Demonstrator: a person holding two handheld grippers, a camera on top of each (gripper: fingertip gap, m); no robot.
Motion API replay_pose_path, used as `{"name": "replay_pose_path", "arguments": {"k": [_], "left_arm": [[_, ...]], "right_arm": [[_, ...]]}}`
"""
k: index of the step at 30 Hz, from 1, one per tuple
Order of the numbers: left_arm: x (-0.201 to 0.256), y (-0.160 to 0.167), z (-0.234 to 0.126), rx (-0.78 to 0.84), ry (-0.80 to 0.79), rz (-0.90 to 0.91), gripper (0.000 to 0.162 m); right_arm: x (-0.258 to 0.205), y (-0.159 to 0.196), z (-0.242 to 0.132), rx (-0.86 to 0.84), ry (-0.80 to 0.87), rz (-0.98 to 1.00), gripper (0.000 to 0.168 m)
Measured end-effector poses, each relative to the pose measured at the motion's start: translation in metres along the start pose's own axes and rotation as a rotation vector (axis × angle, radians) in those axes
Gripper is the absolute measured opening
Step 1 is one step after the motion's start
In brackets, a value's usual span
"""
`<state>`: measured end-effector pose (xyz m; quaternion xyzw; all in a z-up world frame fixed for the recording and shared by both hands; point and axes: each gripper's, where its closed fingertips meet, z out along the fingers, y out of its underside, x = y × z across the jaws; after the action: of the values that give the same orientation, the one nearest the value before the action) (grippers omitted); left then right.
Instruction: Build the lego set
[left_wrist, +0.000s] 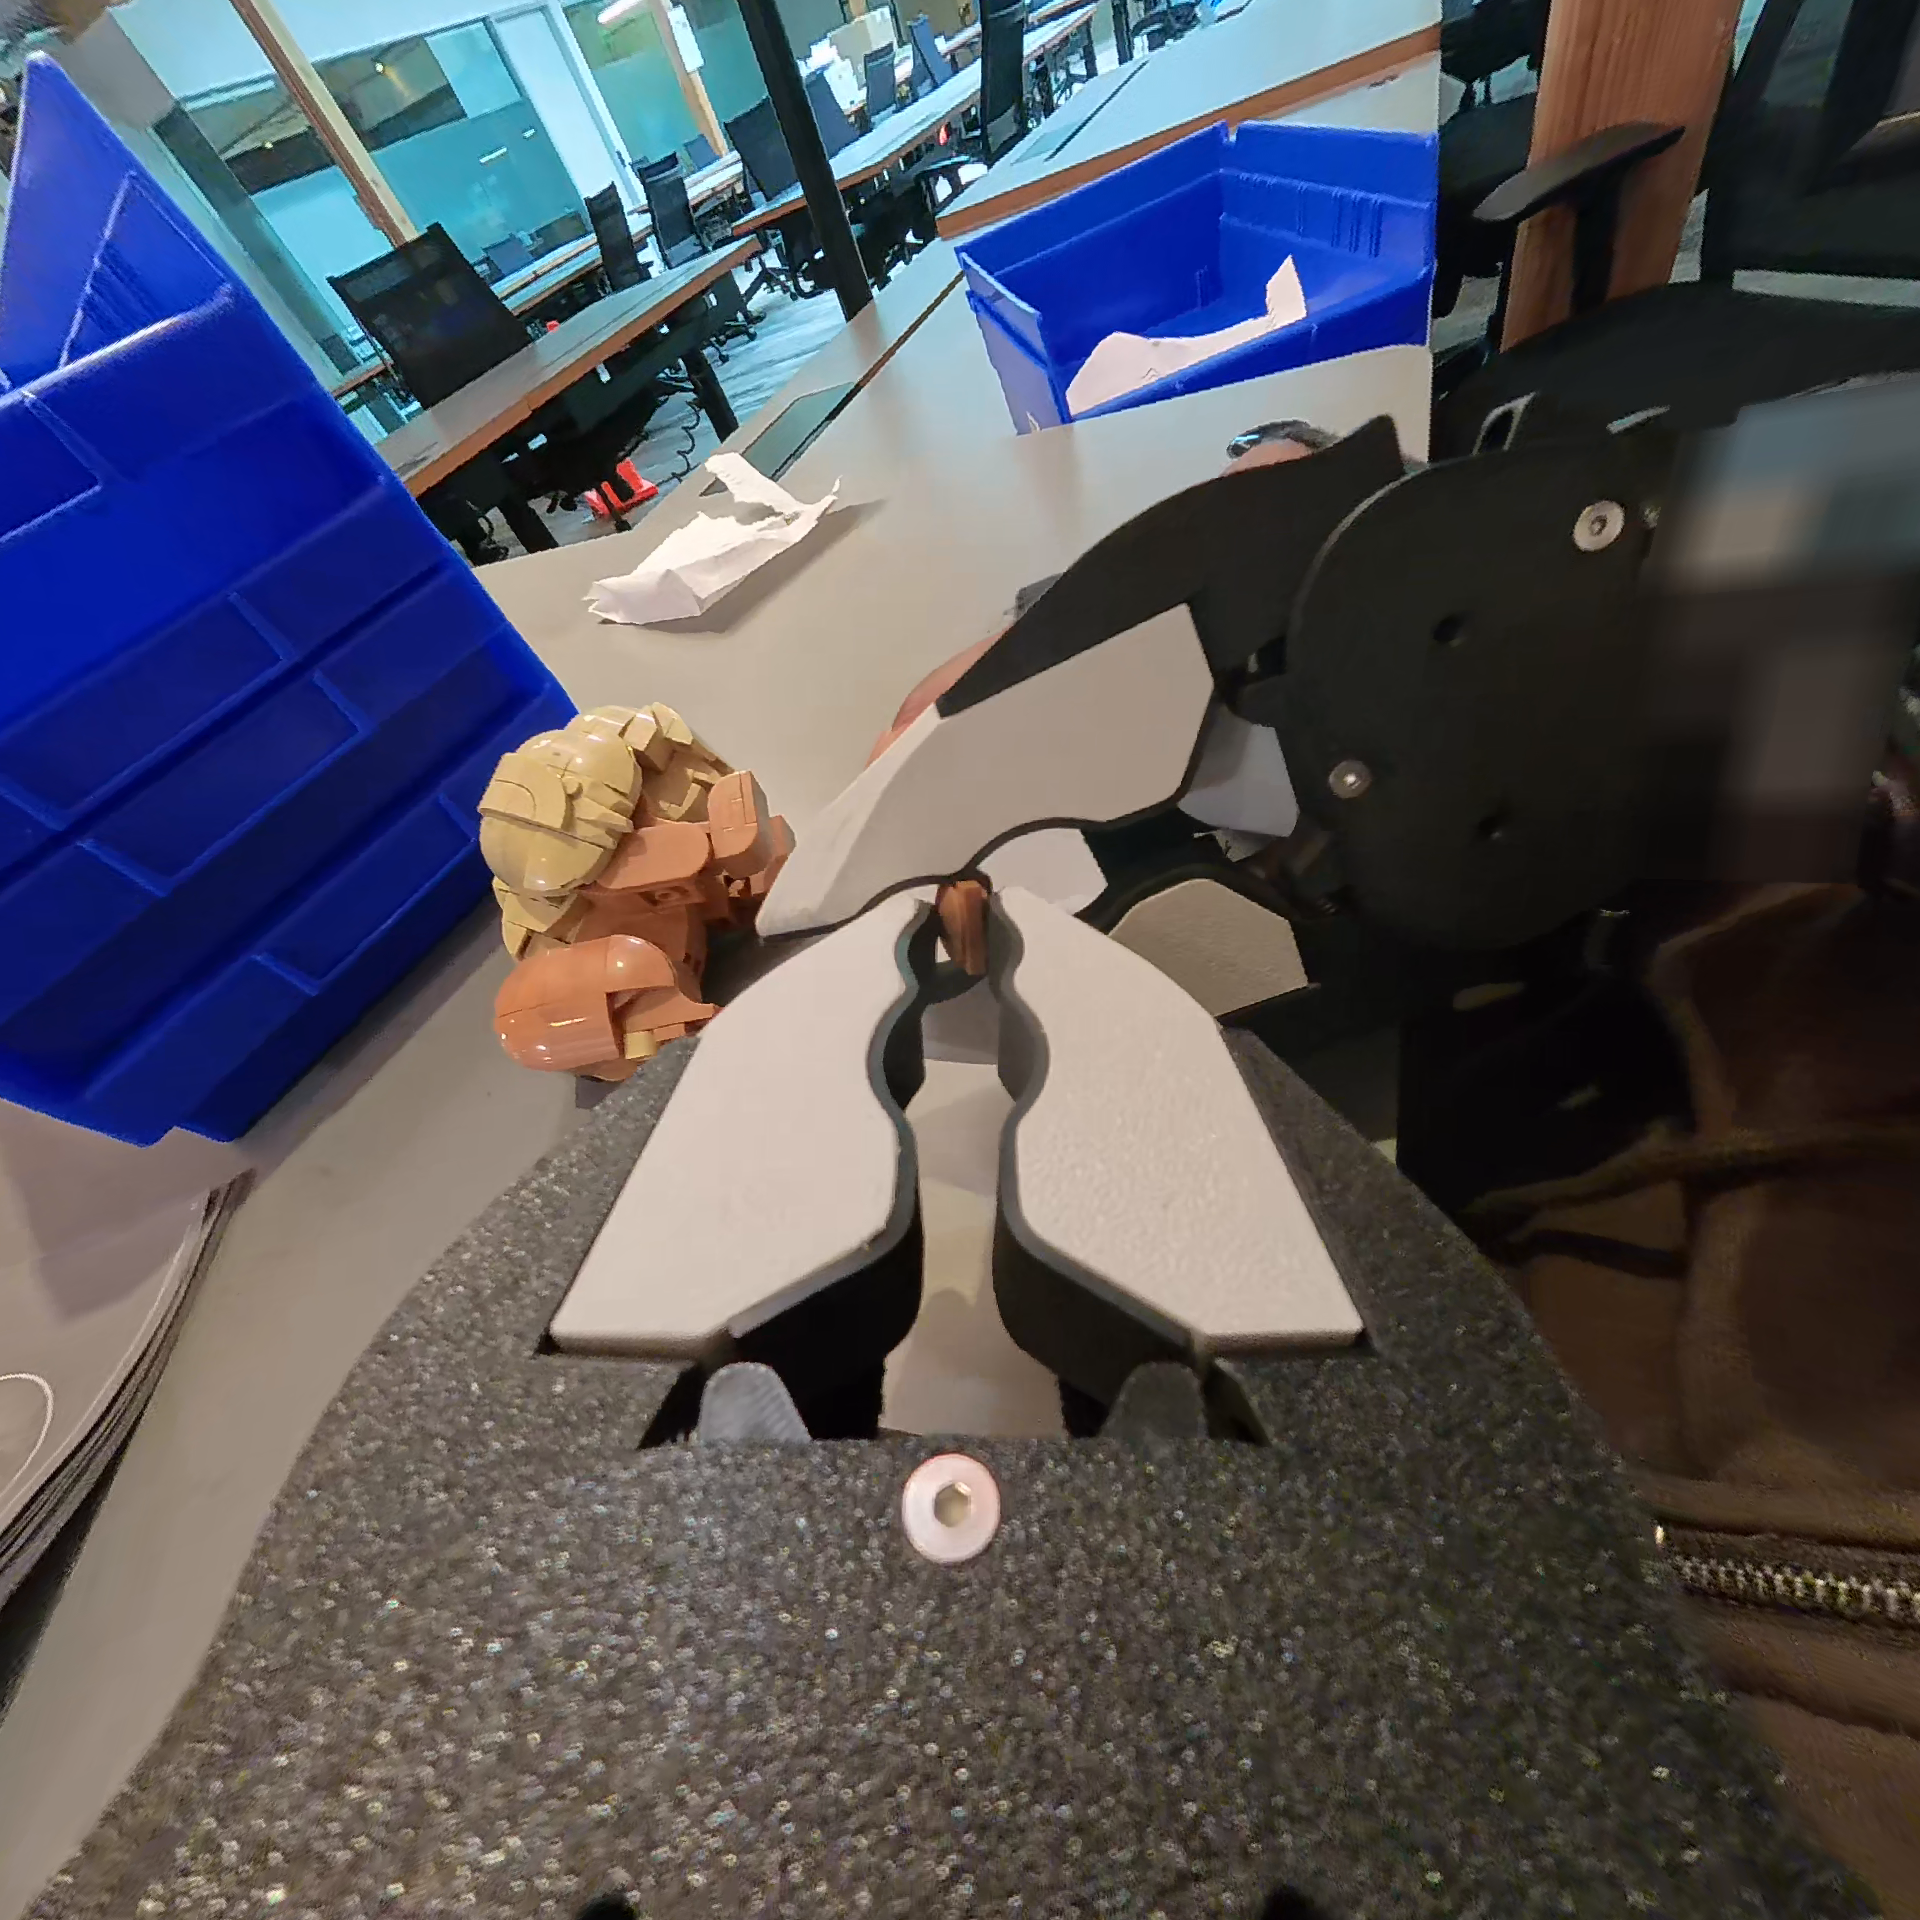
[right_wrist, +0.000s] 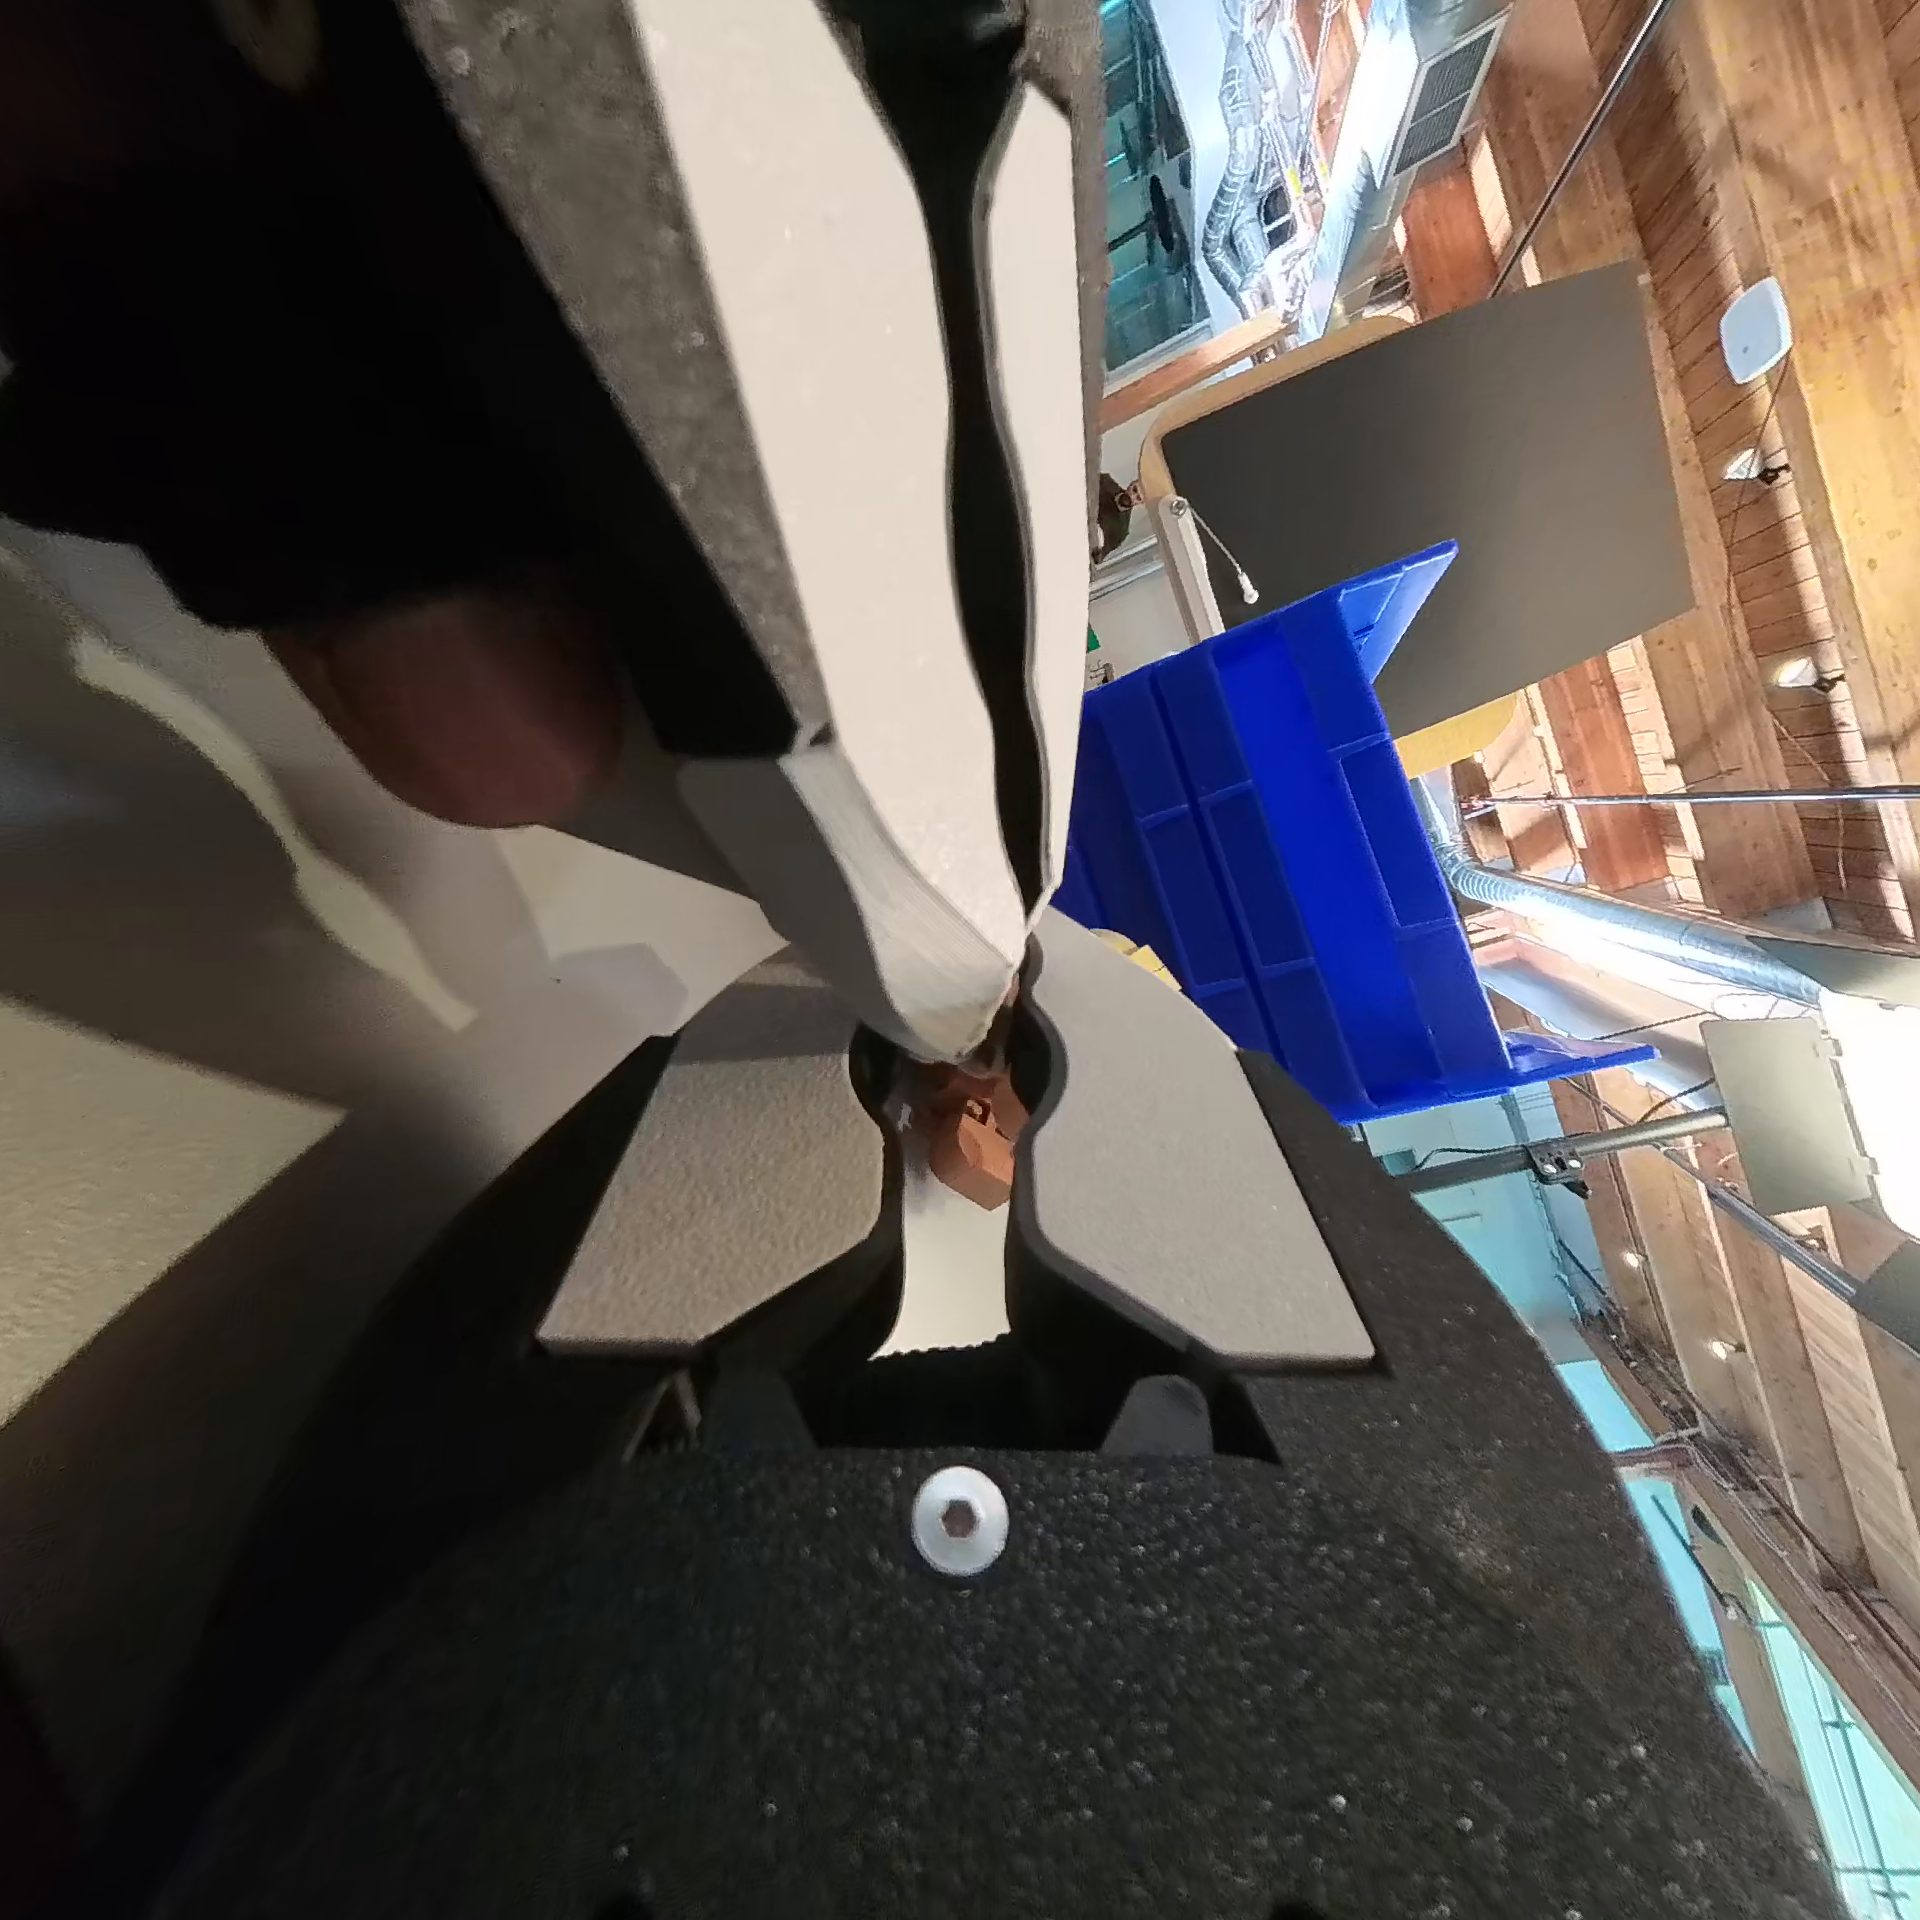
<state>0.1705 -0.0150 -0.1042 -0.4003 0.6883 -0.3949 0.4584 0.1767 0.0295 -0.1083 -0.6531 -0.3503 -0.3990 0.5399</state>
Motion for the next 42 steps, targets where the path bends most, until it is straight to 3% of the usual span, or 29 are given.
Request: {"name": "replay_pose_path", "arguments": {"k": [9, 25, 42], "left_arm": [[0.004, 0.001, 0.001, -0.018, -0.021, 0.087, 0.01], [-0.006, 0.003, 0.0, -0.026, -0.002, -0.098, 0.007], [-0.004, 0.006, 0.002, -0.052, -0.029, -0.033, 0.007]], "right_arm": [[-0.003, 0.002, 0.002, -0.014, -0.021, -0.003, 0.017], [0.003, 0.005, 0.003, -0.025, 0.012, 0.0, 0.018], [0.0, 0.01, 0.005, -0.067, 0.028, -0.068, 0.017]]}}
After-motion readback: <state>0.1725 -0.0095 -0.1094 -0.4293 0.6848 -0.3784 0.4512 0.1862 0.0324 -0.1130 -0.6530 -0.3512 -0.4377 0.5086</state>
